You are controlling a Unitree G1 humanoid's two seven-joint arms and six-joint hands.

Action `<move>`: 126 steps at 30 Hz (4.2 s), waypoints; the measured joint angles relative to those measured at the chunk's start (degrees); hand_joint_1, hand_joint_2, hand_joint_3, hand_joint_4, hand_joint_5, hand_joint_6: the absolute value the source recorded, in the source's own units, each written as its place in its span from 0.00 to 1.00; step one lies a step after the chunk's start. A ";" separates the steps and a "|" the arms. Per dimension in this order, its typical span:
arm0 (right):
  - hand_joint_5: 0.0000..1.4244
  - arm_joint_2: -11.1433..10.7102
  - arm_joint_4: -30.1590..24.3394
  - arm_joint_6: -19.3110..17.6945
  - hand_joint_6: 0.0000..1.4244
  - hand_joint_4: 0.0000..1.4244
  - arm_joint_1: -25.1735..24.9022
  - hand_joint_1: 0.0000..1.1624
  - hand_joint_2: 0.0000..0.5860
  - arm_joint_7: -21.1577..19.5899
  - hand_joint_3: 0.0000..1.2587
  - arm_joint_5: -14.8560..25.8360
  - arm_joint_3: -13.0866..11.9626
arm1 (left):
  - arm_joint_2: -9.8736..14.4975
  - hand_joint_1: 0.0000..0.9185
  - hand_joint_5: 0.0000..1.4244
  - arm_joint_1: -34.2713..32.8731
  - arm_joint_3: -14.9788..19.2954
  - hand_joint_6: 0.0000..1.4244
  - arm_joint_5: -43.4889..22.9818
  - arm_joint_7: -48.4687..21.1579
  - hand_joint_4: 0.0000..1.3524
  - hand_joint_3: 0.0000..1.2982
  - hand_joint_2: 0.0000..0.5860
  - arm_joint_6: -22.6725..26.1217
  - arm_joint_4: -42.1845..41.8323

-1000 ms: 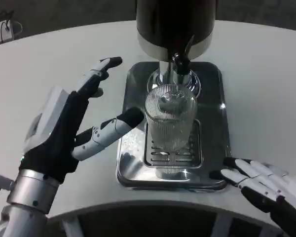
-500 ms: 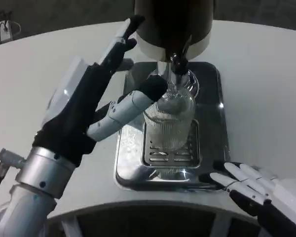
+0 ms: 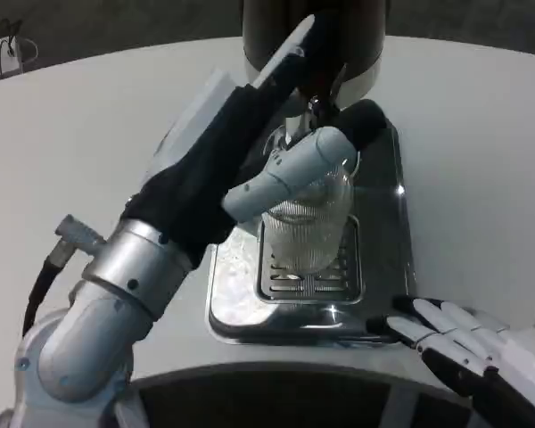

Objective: Grasp the cup under the faucet to collect the drink, then remove the cup.

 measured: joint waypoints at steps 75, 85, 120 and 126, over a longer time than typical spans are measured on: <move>0.05 13.61 2.51 15.88 0.08 0.00 -2.86 0.60 0.44 -18.07 0.00 4.60 14.87 | 9.22 0.00 0.03 -13.04 -8.16 0.10 8.97 -12.71 0.00 0.04 0.02 -3.25 7.28; 0.05 16.73 10.38 14.14 0.08 0.00 -6.99 0.62 0.42 -24.00 0.00 0.67 19.45 | 9.65 0.00 0.03 -12.56 -7.85 0.10 8.99 -13.00 0.00 0.04 0.01 -3.14 6.51; 0.05 21.80 28.48 17.11 0.06 0.00 -27.19 0.66 0.39 -31.40 0.00 -2.77 23.10 | 10.34 0.00 0.03 -12.67 -6.26 0.09 9.00 -15.40 0.00 0.04 0.00 -2.83 5.43; 0.05 22.26 29.95 18.00 0.06 0.00 -29.20 0.67 0.39 -31.48 0.00 -2.77 23.77 | 10.83 0.00 0.03 -13.32 -6.24 0.09 9.08 -15.97 0.00 0.04 0.00 -2.82 5.43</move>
